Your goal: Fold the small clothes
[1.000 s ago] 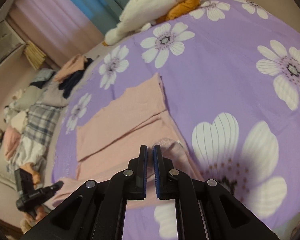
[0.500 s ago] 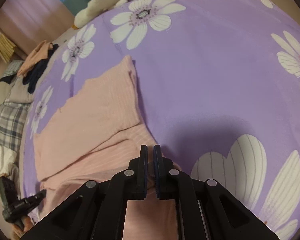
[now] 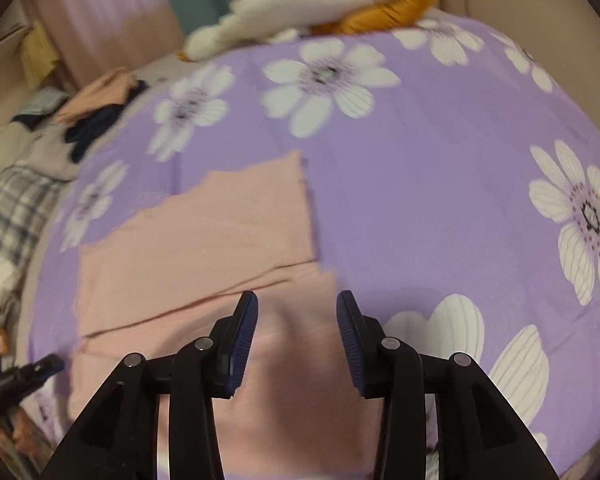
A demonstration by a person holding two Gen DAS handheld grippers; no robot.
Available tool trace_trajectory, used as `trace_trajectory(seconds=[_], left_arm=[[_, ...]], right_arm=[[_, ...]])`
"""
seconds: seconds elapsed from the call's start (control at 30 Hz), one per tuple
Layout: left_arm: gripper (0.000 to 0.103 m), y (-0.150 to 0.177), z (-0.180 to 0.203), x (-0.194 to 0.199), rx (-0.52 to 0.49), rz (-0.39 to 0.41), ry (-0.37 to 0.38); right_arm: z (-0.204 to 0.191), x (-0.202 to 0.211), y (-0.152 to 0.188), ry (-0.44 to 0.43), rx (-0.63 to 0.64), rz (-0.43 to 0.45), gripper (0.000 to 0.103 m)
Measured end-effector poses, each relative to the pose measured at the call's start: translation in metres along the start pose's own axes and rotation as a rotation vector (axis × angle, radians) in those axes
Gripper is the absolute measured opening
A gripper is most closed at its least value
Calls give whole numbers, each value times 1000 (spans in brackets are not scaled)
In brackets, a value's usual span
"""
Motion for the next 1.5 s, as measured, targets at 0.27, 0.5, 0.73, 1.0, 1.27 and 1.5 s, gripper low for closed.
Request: trace_trajectory(seconds=[0.27,0.5,0.73,1.0,1.27,1.5], left_arm=[[36,12,-25,13,-5,21,-73],[36,18,-28,17,-4,23,-75],[36,19,-26,18,-25,28,-71],[36,8,-15,8,-93,17,-66],[51,-11,10,-17,-213,-3,-49],[51,-34,27,-44,-247,-18,-48]], right_arm=[[-93,-16,59,-274,108,-203,41],[-144,-45,78,-378,123,-315,41],[-169,-53,73,-398,150,-307,8],[-177,-79,23,-419,68,-281,8],[-169,-124,18,-327,-4,-344,8],[-148,-98,4,-332,-5,-277,39]])
Point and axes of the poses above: each gripper's, at about its wrist camera, not at the fingertips, and x roughly against the way its jaws point, z to its right, y to its underside, the point moved 9 cm from there along -x, roughly the way its jaws point, and after that the axes turned 1 degree about -x, right-handed, at the moved point
